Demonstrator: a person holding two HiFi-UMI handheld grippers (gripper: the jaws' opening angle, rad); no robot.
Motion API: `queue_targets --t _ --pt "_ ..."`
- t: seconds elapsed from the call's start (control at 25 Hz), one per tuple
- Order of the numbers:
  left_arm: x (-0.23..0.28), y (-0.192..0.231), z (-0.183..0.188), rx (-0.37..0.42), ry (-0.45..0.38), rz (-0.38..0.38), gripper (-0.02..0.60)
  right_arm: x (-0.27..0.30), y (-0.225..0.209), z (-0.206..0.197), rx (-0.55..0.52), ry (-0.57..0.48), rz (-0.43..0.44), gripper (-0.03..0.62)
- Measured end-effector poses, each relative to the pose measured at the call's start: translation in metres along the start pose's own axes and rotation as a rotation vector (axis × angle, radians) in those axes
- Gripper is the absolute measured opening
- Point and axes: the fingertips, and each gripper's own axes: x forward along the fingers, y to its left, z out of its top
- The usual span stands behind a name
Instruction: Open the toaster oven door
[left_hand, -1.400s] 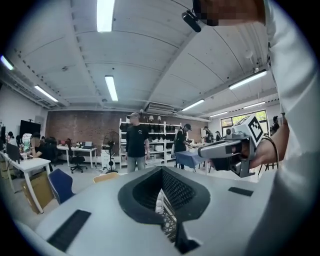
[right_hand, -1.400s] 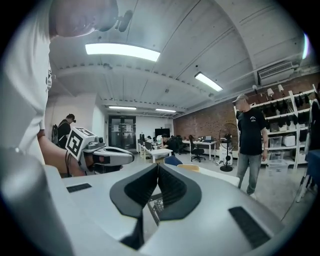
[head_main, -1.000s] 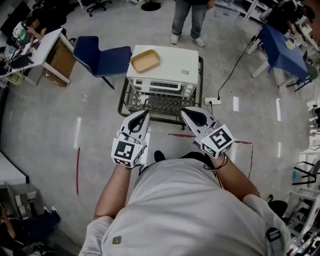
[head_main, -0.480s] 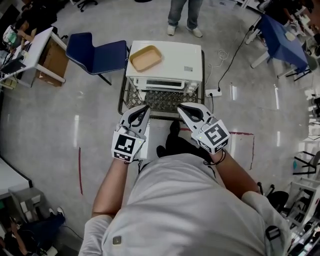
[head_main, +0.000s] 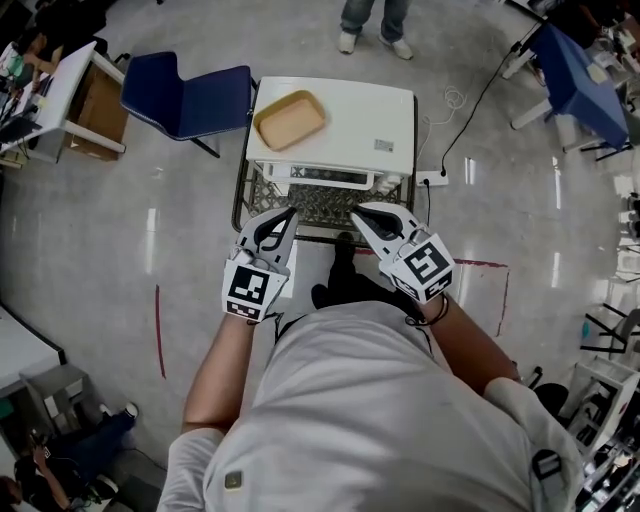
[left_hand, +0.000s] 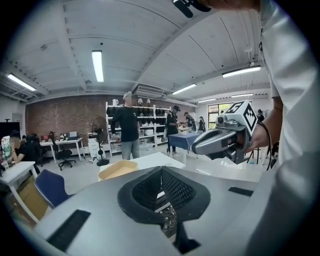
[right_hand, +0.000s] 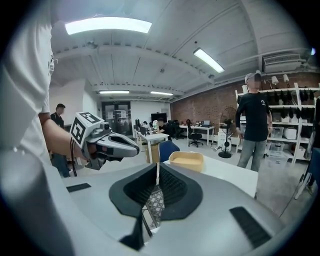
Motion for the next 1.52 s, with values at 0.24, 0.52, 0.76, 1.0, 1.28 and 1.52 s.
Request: queue_targets --t 0.24,0.52,0.76,1.0,1.28,1.52 --pt "0.039 0.022 -0.027 0.006 0.094 -0.026 0.04 0.035 -0.033 -0.021 -0.01 0.084 0.039 0.045" --pt "0.077 0.032 -0.073 0.032 0.237 -0.107 0.118 0.07 -0.055 -0.066 0.001 0.228 0.092 0.113" --pt "0.102 0.043 -0.108 0.083 0.36 -0.173 0.161 0.09 -0.068 -0.108 -0.036 0.366 0.152 0.126" --pt "0.124 0.054 -0.131 0.112 0.438 -0.215 0.166 0.102 -0.076 -0.134 -0.074 0.447 0.182 0.127" --pt "0.142 0.056 -0.157 0.217 0.54 -0.287 0.175 0.114 -0.086 -0.155 -0.124 0.506 0.207 0.126" --pt "0.148 0.055 -0.176 0.264 0.608 -0.336 0.173 0.119 -0.083 -0.173 -0.175 0.565 0.234 0.126"
